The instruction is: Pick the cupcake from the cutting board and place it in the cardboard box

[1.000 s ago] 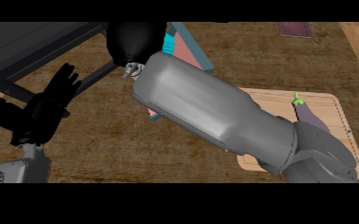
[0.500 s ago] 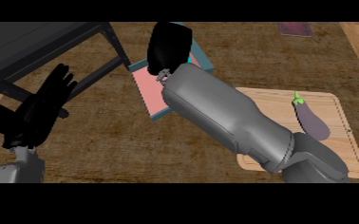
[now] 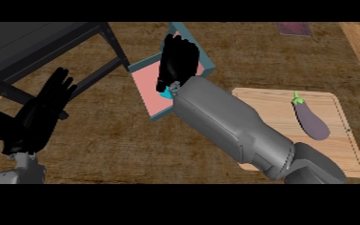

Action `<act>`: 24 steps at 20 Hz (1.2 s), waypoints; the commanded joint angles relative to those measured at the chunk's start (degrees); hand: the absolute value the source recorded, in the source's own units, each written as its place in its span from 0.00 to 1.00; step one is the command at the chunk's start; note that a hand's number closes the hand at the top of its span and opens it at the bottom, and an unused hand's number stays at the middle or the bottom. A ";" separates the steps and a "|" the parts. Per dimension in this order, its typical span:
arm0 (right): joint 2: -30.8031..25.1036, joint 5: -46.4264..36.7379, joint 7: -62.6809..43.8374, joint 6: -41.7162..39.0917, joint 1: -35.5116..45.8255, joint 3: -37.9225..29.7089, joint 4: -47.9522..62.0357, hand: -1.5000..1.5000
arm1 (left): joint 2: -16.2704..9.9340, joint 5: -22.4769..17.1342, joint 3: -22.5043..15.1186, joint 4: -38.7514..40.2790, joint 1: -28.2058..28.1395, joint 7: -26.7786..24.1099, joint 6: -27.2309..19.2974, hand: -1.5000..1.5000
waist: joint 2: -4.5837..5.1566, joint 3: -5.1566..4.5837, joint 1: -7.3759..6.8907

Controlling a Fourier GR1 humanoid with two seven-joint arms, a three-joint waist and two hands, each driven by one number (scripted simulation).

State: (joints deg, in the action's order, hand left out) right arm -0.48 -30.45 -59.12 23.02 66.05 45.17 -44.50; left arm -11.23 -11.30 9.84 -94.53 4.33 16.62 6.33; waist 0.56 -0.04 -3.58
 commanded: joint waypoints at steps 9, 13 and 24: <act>0.46 -8.11 -4.46 34.77 -5.93 -6.43 -7.96 0.00 | -0.74 0.09 2.54 3.50 0.27 -2.20 -0.41 0.50 | -0.73 0.03 3.67; 0.28 -11.35 -4.17 35.70 -10.92 -10.41 -13.13 0.00 | 0.06 1.00 1.47 -0.27 -1.37 -0.22 -1.83 0.50 | -1.06 0.09 4.60; -11.01 -14.65 -2.13 23.96 -31.96 -13.34 -47.00 0.00 | -1.31 -1.91 4.59 0.89 -3.71 -1.40 1.24 0.50 | -0.81 0.03 4.22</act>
State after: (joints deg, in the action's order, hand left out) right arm -8.01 -44.84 -60.56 51.73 39.11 33.36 -80.74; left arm -12.40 -12.60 13.43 -95.09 0.88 16.25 6.82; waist -0.38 0.02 0.86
